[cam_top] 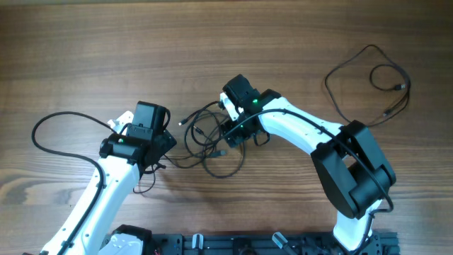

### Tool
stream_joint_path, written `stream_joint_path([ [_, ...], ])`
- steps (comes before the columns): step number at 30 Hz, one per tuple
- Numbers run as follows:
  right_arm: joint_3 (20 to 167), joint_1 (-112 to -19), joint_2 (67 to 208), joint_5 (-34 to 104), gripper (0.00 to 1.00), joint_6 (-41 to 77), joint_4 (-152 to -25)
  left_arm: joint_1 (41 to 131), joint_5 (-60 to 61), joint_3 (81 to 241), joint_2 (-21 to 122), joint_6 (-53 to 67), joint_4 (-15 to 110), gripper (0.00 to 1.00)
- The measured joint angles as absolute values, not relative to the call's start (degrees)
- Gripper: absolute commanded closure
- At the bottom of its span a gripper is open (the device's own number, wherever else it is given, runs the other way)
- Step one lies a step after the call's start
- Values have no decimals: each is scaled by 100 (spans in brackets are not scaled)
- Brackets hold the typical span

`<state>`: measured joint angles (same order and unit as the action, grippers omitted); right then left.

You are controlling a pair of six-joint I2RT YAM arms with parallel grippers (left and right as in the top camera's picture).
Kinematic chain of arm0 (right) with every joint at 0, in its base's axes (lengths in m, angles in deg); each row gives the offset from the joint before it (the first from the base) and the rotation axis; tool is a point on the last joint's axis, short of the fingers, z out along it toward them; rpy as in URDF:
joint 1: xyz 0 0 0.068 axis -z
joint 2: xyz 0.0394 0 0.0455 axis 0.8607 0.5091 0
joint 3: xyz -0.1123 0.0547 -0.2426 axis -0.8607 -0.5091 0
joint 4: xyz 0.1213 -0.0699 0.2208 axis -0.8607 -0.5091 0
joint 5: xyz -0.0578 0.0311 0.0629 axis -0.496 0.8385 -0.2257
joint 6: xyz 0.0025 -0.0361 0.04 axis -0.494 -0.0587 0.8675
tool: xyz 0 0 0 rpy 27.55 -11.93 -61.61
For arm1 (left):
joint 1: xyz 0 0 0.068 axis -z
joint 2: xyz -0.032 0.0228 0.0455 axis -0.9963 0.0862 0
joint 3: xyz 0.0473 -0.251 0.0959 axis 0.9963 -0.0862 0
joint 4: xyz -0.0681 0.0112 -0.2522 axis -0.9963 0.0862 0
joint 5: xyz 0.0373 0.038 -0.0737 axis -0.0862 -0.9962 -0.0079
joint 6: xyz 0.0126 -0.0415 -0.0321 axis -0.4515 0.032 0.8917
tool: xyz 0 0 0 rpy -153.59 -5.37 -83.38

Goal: Untangle cables

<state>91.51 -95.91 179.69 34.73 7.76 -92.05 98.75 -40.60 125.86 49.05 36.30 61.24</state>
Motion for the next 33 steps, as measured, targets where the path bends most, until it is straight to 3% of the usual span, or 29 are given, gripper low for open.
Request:
stream_joint_path([
  [2, 9151, -9591, 17969, 3292, 50, 857, -9111, 9875, -4058, 12586, 4905, 3630, 6127, 13],
  [4, 9149, -9591, 17969, 3187, 74, 924, -9071, 9875, -4056, 12586, 4905, 3630, 6127, 12],
  [9, 9151, -9591, 17969, 3082, 86, 986, -9078, 9875, -4056, 12586, 4905, 3632, 6127, 11],
  [17, 9149, -9591, 17969, 3038, 96, 990, -9106, 9875, -4034, 12586, 4905, 3632, 6127, 10],
  [29, 9306, -9517, 17895, 2931, 96, 1106, -9817, 9875, -3759, 12479, 4964, 3658, 5998, 3],
  [33, 9363, -8610, 16197, 2879, 96, 1158, -10199, 9875, -3402, 12470, 4964, 3678, 5910, 2],
])
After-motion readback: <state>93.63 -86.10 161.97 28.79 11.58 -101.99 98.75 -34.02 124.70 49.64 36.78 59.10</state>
